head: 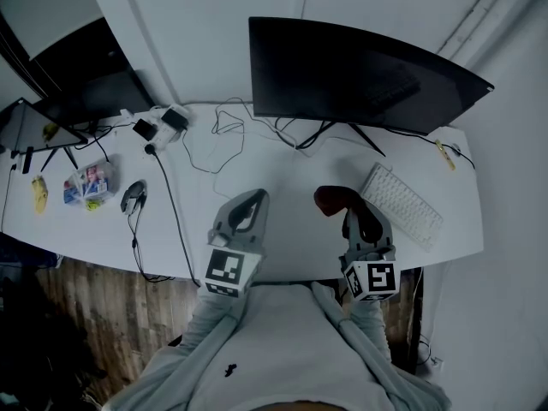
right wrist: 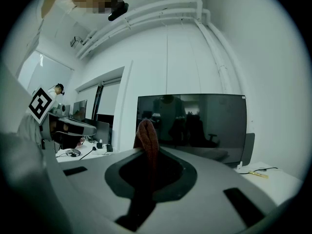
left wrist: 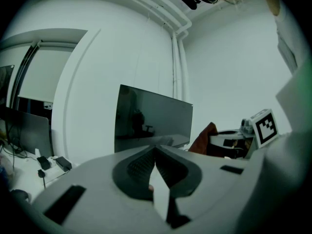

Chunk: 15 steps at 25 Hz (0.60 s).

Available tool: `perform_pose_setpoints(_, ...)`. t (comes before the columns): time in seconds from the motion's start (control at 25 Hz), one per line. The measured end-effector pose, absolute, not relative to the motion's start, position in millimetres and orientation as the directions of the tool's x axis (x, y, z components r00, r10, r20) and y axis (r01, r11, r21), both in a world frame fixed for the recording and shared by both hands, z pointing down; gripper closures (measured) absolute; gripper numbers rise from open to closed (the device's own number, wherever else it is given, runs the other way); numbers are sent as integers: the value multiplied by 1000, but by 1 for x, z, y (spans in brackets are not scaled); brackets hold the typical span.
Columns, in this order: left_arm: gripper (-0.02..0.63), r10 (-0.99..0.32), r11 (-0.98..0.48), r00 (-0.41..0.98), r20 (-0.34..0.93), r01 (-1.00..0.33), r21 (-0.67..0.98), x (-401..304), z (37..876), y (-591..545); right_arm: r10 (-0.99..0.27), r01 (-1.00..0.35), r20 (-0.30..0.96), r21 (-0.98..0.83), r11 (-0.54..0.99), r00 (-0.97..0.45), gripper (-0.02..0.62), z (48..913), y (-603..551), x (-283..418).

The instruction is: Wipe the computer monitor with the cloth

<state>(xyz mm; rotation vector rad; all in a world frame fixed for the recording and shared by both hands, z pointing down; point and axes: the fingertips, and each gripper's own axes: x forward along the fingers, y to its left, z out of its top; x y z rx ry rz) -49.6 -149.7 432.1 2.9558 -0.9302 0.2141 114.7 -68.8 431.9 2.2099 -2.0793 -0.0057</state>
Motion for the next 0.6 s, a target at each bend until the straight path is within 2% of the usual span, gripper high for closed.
perform_pose_setpoints(0.6,584,-556,-828,818,144,-561,-9,-59,435,-151,-990,-990,81,81,-112,119,561,433,-57,114)
